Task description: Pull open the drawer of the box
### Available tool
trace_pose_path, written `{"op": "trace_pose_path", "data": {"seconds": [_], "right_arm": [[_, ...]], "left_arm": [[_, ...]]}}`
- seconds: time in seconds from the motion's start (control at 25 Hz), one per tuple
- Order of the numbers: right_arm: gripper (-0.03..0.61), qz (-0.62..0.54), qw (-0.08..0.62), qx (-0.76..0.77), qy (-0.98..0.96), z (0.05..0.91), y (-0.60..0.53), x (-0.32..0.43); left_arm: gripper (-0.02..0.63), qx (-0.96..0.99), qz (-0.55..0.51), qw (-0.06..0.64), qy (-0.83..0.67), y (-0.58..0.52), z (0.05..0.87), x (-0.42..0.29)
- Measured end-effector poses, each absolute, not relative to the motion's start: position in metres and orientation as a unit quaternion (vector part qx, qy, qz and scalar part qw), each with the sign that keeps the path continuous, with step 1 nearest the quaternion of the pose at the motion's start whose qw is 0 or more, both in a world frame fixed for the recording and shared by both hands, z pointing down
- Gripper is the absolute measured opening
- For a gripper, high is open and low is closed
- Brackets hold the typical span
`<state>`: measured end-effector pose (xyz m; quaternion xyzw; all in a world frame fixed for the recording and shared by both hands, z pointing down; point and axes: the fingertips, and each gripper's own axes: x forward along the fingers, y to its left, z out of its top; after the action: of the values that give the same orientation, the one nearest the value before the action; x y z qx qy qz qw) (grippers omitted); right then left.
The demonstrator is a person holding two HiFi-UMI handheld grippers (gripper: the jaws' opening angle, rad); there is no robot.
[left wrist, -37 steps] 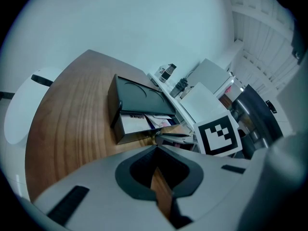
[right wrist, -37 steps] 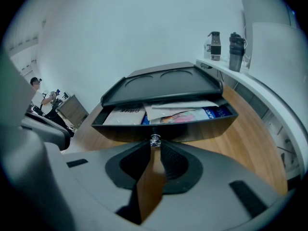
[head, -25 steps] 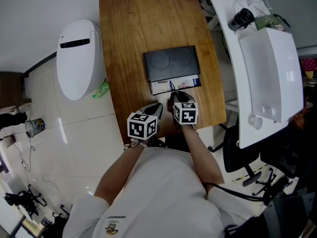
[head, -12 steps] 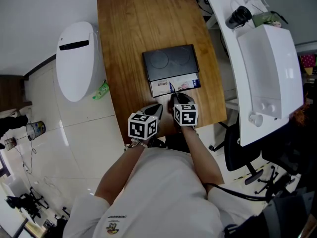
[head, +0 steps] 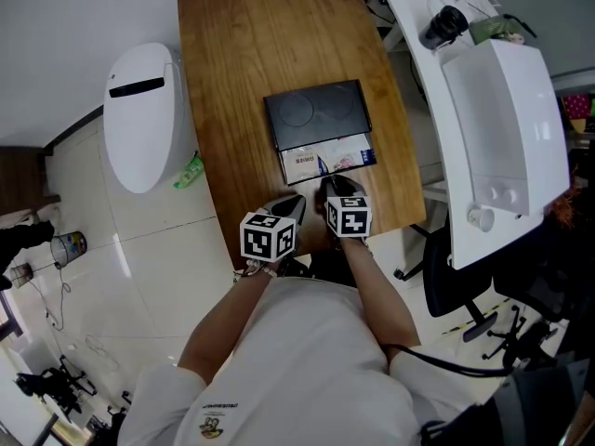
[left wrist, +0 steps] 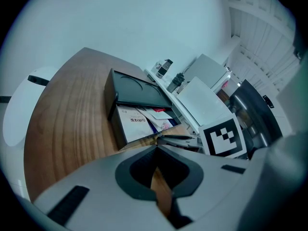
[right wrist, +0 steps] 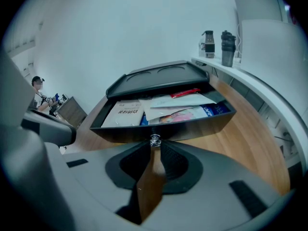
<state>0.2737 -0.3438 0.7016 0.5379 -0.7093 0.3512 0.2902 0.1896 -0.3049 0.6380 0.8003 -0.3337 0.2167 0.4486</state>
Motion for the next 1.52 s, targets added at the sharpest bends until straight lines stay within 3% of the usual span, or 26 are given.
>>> {"op": "trace_pose_path", "data": {"seconds": [1.52], "right_arm": [[0.074,0.372,0.261,0.559,-0.694,0.698,-0.310,0.281]], "left_arm": [[0.003,0.820,0.225,0.434,-0.297,-0.290,0.632,0.192]]}}
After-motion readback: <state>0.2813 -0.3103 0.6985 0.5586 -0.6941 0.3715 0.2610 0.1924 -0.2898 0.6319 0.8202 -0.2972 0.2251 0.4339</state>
